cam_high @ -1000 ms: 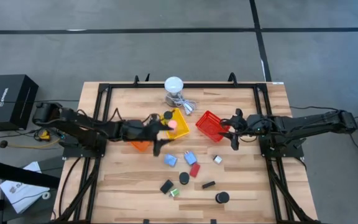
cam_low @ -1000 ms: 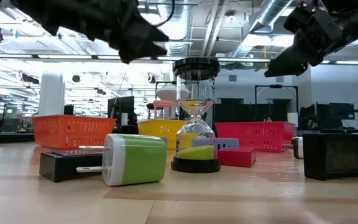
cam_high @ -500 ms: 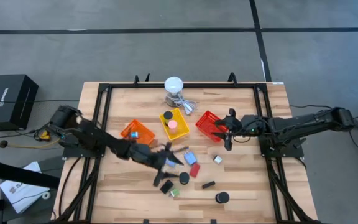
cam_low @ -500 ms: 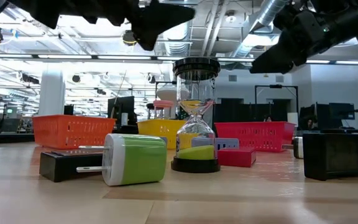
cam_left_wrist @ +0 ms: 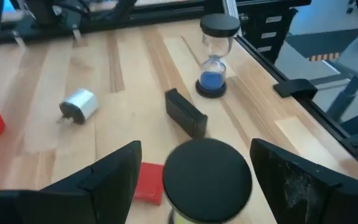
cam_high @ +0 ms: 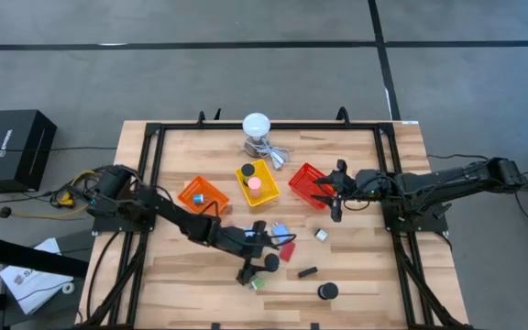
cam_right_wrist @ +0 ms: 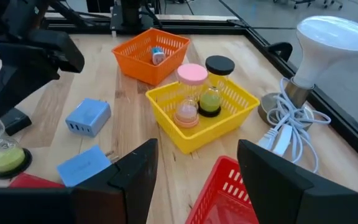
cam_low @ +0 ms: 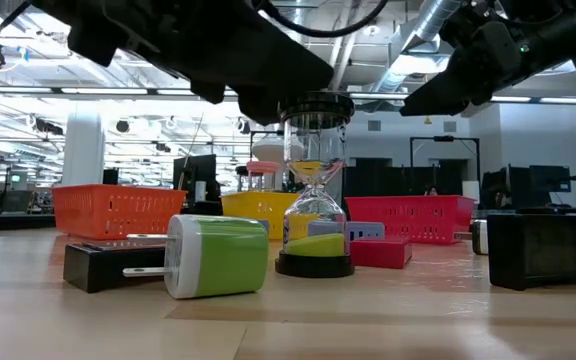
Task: Pick & Place Office items
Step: Adjust the green hourglass
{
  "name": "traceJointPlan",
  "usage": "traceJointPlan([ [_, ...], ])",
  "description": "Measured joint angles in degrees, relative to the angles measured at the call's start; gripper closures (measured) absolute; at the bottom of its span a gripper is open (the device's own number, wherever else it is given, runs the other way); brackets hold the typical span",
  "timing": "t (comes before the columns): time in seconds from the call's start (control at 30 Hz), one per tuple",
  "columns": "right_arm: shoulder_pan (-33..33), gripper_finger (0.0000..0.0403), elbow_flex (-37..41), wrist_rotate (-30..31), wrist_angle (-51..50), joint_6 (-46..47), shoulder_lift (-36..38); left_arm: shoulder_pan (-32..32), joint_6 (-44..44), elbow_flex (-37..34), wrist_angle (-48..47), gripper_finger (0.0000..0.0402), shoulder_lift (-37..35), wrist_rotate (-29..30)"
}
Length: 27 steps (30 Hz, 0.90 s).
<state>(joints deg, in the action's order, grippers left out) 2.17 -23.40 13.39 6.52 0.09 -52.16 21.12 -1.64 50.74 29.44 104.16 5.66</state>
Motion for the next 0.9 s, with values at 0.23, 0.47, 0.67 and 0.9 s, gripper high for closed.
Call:
traceJointPlan([
  [0.23,0.0,0.0191,0.0,0.0,0.0,-0.1,0.0,0.3,-1.4,0.0,-0.2,0.0105,0.0,-2.5],
  [0.47,0.0,0.0191,0.0,0.0,0.0,-0.1,0.0,-0.7,-1.7,0.0,-0.9,0.0105,1.6,-2.5],
  [0.67,0.0,0.0191,0.0,0.0,-0.1,-0.1,0.0,-0.8,-1.5,0.0,-0.4,0.0111,3.3,-2.4],
  [0.9,0.0,0.0191,0.0,0.0,-0.1,-0.1,0.0,-1.0,-1.6,0.0,0.1,0.0146,2.8,-2.2],
])
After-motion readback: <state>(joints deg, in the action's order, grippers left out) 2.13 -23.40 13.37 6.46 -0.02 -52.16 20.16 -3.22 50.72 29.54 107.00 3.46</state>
